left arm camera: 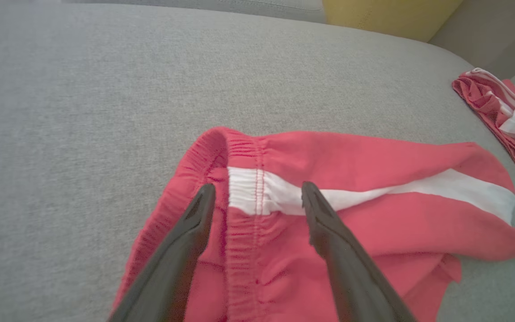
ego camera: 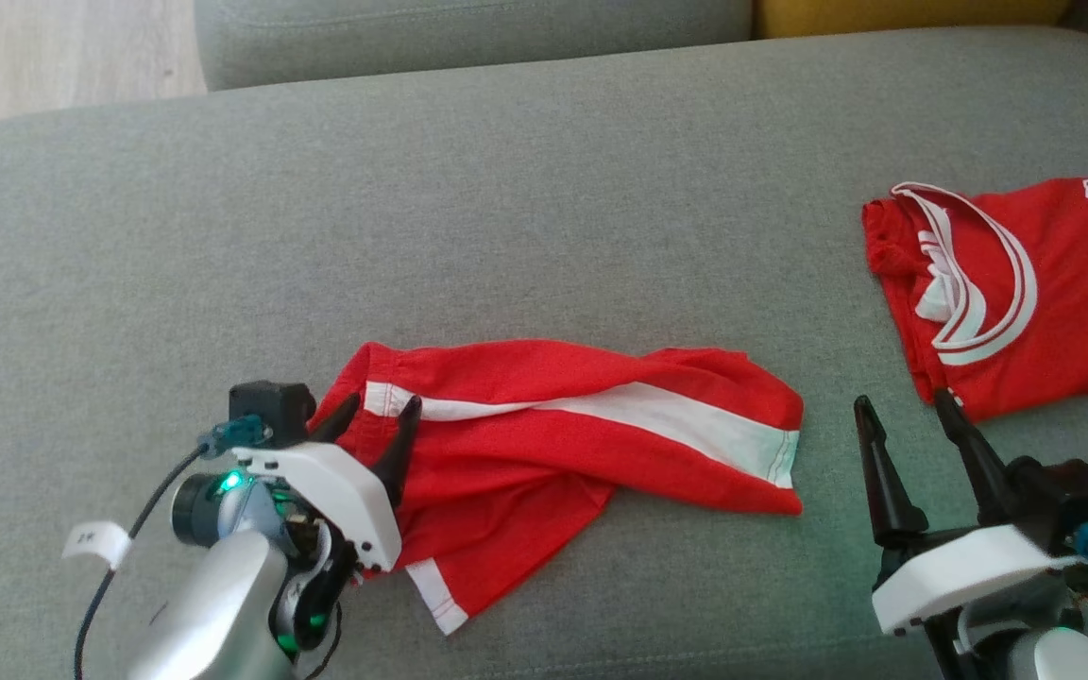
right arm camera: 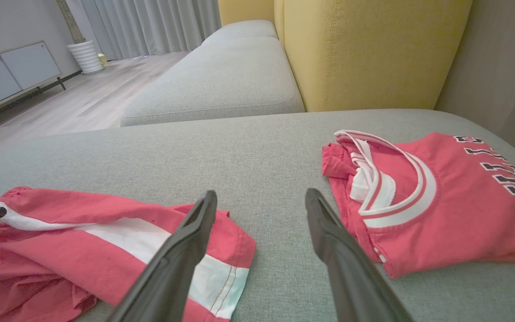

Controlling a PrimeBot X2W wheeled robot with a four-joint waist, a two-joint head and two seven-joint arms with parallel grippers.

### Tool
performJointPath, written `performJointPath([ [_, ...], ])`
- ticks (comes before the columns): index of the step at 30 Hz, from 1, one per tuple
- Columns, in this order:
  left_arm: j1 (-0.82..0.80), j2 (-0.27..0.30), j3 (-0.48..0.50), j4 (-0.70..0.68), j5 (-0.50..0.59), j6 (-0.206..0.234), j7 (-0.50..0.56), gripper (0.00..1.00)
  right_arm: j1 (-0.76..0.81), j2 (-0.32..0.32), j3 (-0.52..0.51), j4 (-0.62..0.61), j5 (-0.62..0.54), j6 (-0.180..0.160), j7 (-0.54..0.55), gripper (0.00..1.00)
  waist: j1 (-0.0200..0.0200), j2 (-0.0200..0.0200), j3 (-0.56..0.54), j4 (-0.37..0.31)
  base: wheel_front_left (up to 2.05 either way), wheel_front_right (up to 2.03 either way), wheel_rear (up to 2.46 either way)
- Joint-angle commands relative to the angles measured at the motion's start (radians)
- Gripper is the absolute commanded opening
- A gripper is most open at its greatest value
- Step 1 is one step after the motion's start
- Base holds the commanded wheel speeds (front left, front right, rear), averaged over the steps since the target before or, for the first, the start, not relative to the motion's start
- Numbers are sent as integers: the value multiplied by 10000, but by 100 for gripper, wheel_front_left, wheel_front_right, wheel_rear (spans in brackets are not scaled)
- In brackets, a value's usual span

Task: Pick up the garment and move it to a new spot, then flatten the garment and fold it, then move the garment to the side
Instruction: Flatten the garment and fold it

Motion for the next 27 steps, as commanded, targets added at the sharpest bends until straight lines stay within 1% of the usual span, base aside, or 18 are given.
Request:
performJointPath([
  [1, -645, 97, 445, -118, -162, -179, -45, 75, -461, -49, 163, -283, 93, -9, -147, 100, 0, -1, 50, -46, 0, 0, 0],
  [3, -749, 81, 443, 64, -222, -314, -101, 8, -449, -49, 110, -225, 158, -9, -152, 100, 0, -1, 80, -60, 0, 0, 0],
  [4, -791, 73, 446, 141, -257, -375, -125, 0, -445, -48, 86, -192, 198, -9, -154, 100, 0, -1, 94, -64, 0, 0, 0],
  [8, -957, 87, 417, 324, -217, -486, -329, 0, -366, -48, -45, 246, 406, -9, -40, 100, 0, -1, 112, -45, 0, 0, 0],
  [11, -1056, 56, 361, 397, -202, -537, -378, 0, -309, -48, -55, 1002, 461, -9, 86, 100, 0, -1, 146, 38, 0, 0, 0],
  [14, -1146, 32, 306, 434, -165, -562, -451, 0, -431, -48, 165, 1853, 589, -9, 65, 100, 0, -1, 222, 154, 0, 0, 0],
  [18, -1280, -26, 212, 402, -92, -579, -551, 0, -988, -48, 436, 2980, 714, -9, -173, 100, 0, -1, 375, 318, 0, 0, 0],
  [19, -1280, -26, 212, 402, -92, -579, -551, 0, -988, -48, 436, 2980, 714, -9, -173, 100, 0, -1, 375, 318, 0, 0, 0],
  [23, -1369, -79, 130, 407, -62, -627, -645, 0, -1621, -48, 785, 3991, 1034, -9, -465, 100, 0, -1, 495, 445, 0, 0, 0],
  [26, -1391, -107, 85, 431, -57, -645, -711, 0, -1997, -47, 996, 4785, 1024, -9, -417, 100, 0, -1, 552, 518, 0, 0, 0],
  [27, -1400, -121, 69, 440, -58, -653, -732, 0, -2088, -47, 1034, 5068, 956, -9, -317, 88, 0, -1, 561, 546, 0, 0, 0],
])
